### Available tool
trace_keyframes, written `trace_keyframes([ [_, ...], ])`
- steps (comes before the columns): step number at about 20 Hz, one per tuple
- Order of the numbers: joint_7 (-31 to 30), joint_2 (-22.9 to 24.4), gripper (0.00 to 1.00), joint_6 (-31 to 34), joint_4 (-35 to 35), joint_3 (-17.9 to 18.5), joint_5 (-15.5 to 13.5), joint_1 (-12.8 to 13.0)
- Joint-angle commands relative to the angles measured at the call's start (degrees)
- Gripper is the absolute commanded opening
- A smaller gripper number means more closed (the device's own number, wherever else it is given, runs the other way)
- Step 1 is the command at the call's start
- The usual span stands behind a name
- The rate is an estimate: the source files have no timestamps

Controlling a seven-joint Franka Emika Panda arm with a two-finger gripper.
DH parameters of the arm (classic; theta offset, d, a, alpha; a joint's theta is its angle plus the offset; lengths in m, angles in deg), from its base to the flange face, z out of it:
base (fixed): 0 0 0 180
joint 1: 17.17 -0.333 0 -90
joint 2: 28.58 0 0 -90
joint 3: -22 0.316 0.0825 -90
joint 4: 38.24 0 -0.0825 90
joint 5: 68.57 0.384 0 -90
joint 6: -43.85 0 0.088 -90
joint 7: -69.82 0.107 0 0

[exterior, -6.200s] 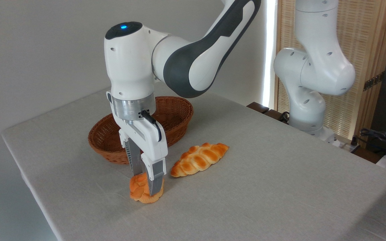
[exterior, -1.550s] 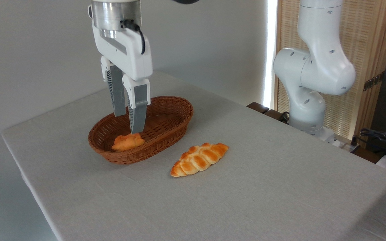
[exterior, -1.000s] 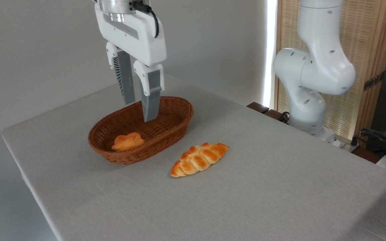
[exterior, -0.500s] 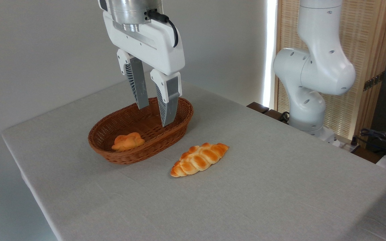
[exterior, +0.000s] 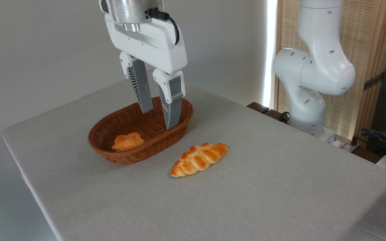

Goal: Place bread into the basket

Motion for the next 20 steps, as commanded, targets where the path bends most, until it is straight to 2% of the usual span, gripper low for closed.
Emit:
trace_keyframes([
  [1, -0.8, -0.7, 1.0, 0.7, -1.4, 0.4, 2.1, 1.6],
  [10, -0.2, -1.0, 1.0, 0.7, -1.4, 0.1, 2.3, 1.6],
  [12, -0.3, -1.0, 1.0, 0.7, -1.4, 0.0, 3.4, 1.6],
  [20, -0.2, -1.0, 1.0, 0.7, -1.4, -0.1, 3.0, 1.6],
])
